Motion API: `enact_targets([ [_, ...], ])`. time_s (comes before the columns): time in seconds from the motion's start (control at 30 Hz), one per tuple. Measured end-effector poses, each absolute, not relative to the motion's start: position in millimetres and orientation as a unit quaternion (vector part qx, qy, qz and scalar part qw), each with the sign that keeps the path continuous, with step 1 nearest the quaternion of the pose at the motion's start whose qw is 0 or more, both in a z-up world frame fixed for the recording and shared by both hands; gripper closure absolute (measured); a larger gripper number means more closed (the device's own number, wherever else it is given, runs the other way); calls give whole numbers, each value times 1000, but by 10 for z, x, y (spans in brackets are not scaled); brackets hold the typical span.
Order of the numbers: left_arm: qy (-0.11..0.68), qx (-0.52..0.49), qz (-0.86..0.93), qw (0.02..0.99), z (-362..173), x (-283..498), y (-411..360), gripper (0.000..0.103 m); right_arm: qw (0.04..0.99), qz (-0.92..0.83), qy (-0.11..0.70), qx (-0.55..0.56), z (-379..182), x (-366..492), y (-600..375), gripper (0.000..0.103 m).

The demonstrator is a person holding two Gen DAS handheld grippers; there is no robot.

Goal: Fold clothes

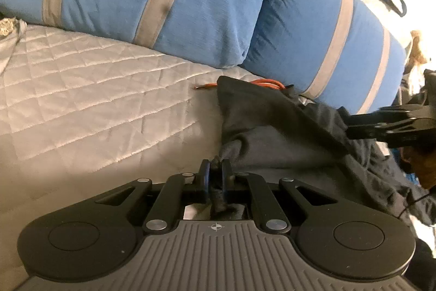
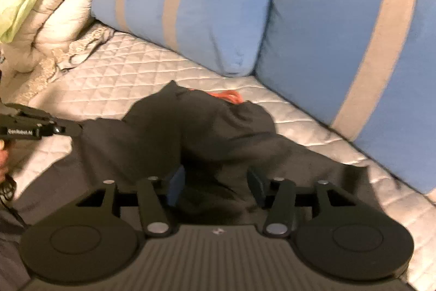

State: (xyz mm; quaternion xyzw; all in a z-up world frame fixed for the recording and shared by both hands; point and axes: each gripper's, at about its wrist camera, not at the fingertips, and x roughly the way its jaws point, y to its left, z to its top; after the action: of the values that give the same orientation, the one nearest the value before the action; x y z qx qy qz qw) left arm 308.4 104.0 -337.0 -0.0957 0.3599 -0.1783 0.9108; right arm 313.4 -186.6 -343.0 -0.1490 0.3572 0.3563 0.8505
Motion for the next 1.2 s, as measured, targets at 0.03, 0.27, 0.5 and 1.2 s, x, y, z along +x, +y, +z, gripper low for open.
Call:
enact_targets([
  [0.03, 359, -90, -177, 912, -3369, 3080, 1028, 94, 852, 353, 355, -152, -3410, 3100, -1927, 32],
  [0.27, 355, -50, -177, 917, -3365, 3042, 940, 94, 859, 325, 354, -178, -3362, 2781, -2415, 25],
  [0.5, 359, -42, -180, 915, -3347, 3025, 917, 91, 866, 280, 384, -154, -3392, 2435, -3128, 23],
  [1.2, 334, -25, -176, 926, -2754, 2447, 887, 49, 808, 292, 357, -367, -4059, 1431, -3368, 54],
])
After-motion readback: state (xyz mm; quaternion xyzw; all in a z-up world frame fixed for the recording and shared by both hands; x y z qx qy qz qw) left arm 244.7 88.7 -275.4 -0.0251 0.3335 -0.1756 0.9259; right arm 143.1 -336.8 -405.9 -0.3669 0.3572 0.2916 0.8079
